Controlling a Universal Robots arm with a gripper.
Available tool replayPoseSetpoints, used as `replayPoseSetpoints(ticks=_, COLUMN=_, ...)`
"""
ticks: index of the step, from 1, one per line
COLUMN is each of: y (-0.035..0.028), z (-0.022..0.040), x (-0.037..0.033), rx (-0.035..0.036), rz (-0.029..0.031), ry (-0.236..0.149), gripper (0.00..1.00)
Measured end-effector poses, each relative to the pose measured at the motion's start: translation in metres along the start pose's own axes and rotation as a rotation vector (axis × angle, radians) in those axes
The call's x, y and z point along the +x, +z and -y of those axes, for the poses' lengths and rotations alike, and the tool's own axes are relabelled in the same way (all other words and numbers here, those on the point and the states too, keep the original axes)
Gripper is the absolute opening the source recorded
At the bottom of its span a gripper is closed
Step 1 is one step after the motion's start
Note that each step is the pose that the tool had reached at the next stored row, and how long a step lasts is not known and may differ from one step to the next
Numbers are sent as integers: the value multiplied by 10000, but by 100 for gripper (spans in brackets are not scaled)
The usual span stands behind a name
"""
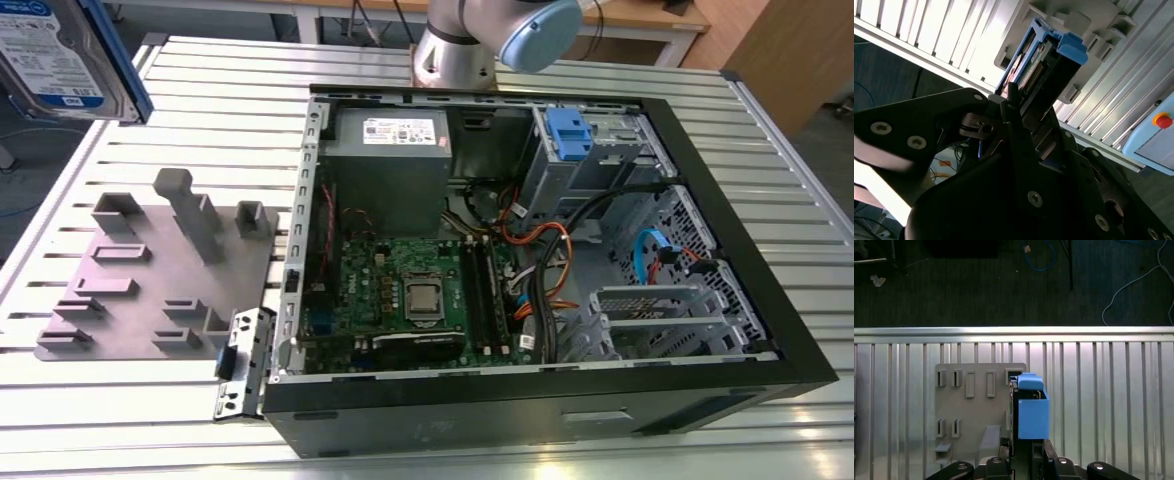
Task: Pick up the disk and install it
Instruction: 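Pick up the disk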
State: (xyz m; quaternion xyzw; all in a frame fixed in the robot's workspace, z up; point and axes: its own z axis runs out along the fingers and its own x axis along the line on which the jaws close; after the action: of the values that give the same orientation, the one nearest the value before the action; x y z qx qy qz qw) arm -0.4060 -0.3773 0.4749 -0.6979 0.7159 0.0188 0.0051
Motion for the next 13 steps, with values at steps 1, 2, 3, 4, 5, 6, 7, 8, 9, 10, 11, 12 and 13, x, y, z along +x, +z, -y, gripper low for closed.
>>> replayPoseSetpoints(ticks=1, y=-20, z=0, x=-1, rx=0, rz=0, ry=0, gripper=35)
replayPoseSetpoints(ticks=2, y=-37, z=-1, x=-1, rx=-1, rz=0, ry=0, gripper=35)
replayPoseSetpoints(ticks=3, y=-48, z=-1, x=-2, rx=0, rz=0, ry=0, gripper=35)
replayPoseSetpoints(ticks=4, y=-56, z=-1, x=-2, rx=-1, rz=0, ry=0, gripper=35)
replayPoseSetpoints(ticks=5, y=-64, z=-1, x=-2, rx=0, rz=0, ry=0, gripper=35)
replayPoseSetpoints(ticks=6, y=-77, z=-2, x=-3, rx=-1, rz=0, ry=0, gripper=35)
replayPoseSetpoints(ticks=7, y=-90, z=-2, x=-3, rx=-1, rz=0, ry=0, gripper=35)
replayPoseSetpoints(ticks=8, y=-98, z=-2, x=-3, rx=0, rz=0, ry=0, gripper=35)
replayPoseSetpoints(ticks=9, y=-100, z=-2, x=-3, rx=0, rz=0, ry=0, gripper=35)
replayPoseSetpoints(ticks=10, y=-100, z=-2, x=-3, rx=0, rz=0, ry=0, gripper=35)
replayPoseSetpoints(ticks=11, y=-100, z=-2, x=-4, rx=1, rz=1, ry=0, gripper=35)
replayPoseSetpoints(ticks=12, y=-100, z=-2, x=-3, rx=1, rz=1, ry=0, gripper=35)
replayPoseSetpoints(ticks=13, y=-101, z=-2, x=-3, rx=-1, rz=0, ry=0, gripper=35)
